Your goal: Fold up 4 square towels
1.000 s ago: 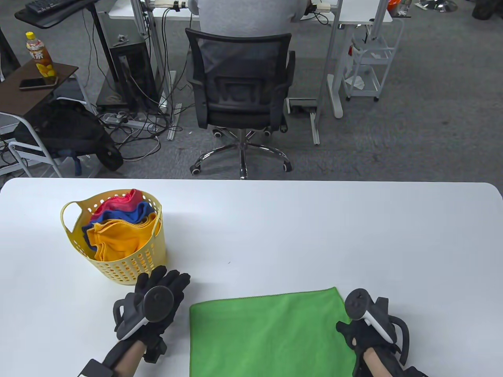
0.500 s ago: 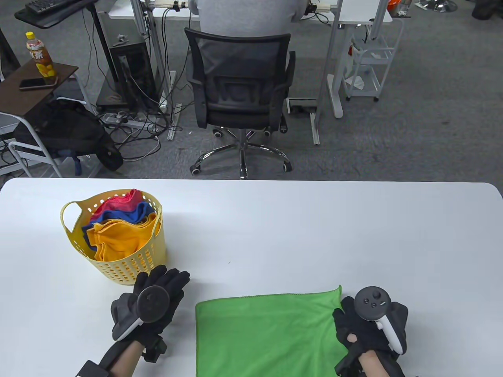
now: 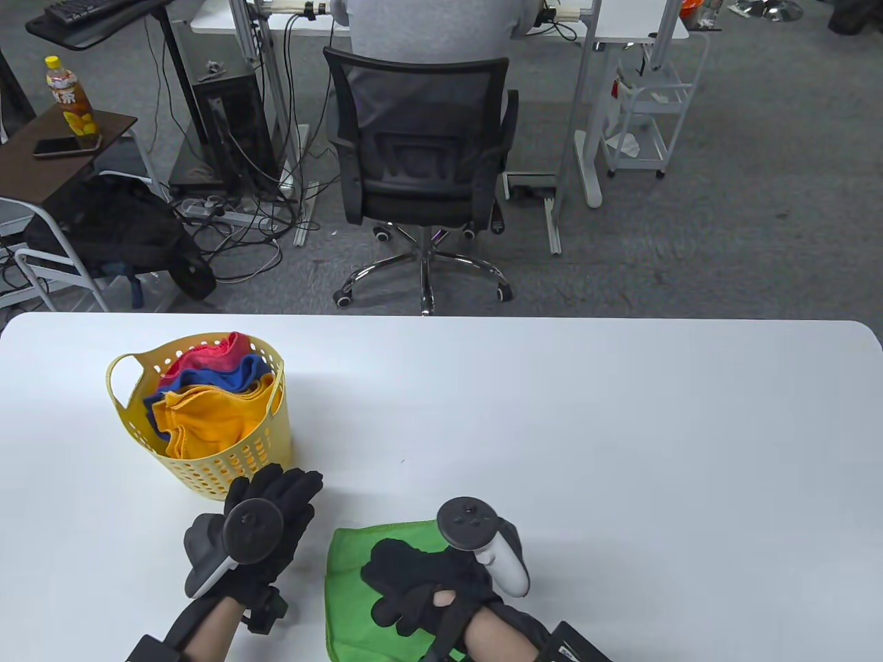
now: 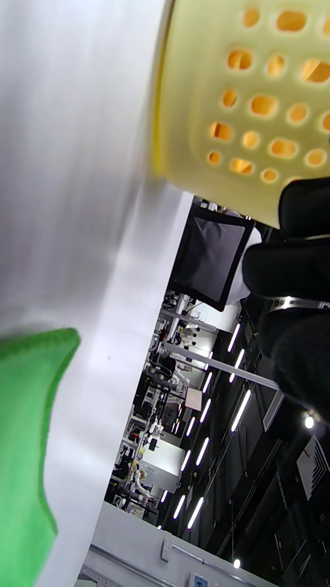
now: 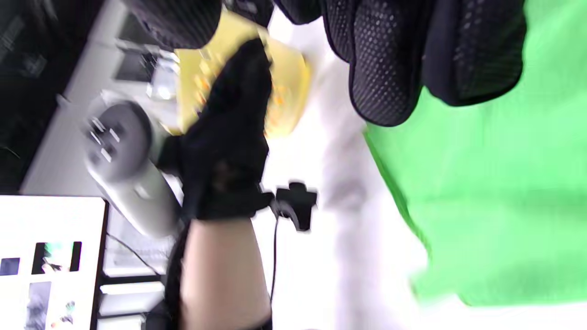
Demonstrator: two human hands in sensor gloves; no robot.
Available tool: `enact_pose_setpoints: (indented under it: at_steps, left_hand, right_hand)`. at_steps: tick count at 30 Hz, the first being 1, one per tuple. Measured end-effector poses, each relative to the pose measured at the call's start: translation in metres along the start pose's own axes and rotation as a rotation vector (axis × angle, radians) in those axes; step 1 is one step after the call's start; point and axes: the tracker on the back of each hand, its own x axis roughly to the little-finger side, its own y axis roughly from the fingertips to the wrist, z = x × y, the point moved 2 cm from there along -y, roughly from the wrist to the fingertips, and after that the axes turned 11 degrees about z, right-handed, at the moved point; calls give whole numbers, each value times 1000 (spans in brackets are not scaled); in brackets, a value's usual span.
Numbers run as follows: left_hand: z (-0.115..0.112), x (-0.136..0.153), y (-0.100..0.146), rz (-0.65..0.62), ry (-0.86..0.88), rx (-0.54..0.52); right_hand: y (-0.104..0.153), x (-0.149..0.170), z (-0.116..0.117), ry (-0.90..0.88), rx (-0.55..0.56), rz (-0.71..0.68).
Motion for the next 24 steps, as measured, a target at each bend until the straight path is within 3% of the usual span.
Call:
enact_pose_setpoints:
  at_steps: [4, 6, 8, 10, 13, 14, 15, 17, 19, 24]
  left_hand:
    - [-2, 0, -1, -3, 3, 10]
    - [-4, -1, -2, -1, -9, 13]
    - [-7, -1, -3, 0, -22, 17]
    - [-9, -1, -3, 1, -30, 21]
    - [-12, -2, -1, -6, -43, 24]
    - [-13, -2, -1, -7, -47, 24]
    - [-13, -3, 0, -11, -57, 22]
    - [-14, -4, 1, -16, -74, 17]
    - [-14, -5, 1, -22, -91, 11]
    - [-15, -5, 1, -27, -105, 12]
  right_hand:
    - [23, 19, -62, 187, 392, 65]
    - [23, 39, -70, 377, 501, 216]
    - [15, 60, -66, 547, 495, 355]
    - [2, 73, -54, 611, 459, 406]
    - [-22, 78, -28, 686, 407, 420]
    - [-25, 74, -24, 728, 457, 395]
    - [-31, 67, -21, 795, 481, 329]
    - [-33, 58, -26, 783, 446, 332]
    - [-32, 51, -48, 701, 438, 321]
    - [-19, 68, -147, 658, 575, 515]
